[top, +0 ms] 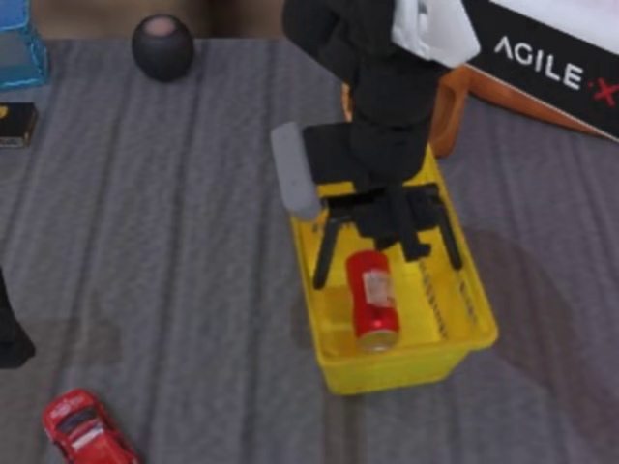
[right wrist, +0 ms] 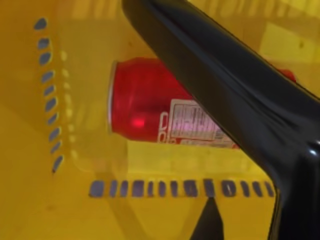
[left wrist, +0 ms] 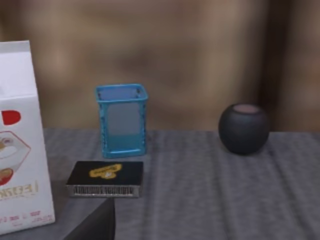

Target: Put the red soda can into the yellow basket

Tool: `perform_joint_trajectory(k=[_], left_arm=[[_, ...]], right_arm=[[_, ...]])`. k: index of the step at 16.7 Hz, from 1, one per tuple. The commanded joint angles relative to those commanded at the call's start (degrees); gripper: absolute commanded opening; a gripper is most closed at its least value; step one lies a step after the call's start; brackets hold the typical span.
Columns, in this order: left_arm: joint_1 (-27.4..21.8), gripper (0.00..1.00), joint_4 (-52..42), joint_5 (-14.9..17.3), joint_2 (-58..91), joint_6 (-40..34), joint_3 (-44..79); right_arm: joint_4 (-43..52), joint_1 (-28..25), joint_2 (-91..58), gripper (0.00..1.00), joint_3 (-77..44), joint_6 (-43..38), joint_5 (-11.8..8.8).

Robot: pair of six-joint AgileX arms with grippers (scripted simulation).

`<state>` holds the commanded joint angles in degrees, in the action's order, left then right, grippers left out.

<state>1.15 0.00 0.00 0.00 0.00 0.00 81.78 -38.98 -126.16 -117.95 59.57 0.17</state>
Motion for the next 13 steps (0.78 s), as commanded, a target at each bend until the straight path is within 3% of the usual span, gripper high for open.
perform_joint_trajectory(k=[6, 13], left_arm=[[0.0, 1.0, 0.0, 0.0, 0.0, 0.0, 0.0], [0.0, 1.0, 0.0, 0.0, 0.0, 0.0, 0.0]], right_arm=[[1.02, 0.16, -0.12, 0.0, -1.08, 0.29, 0.01], [10.98, 1.69, 0.84, 0.0, -10.12, 2.13, 0.01]])
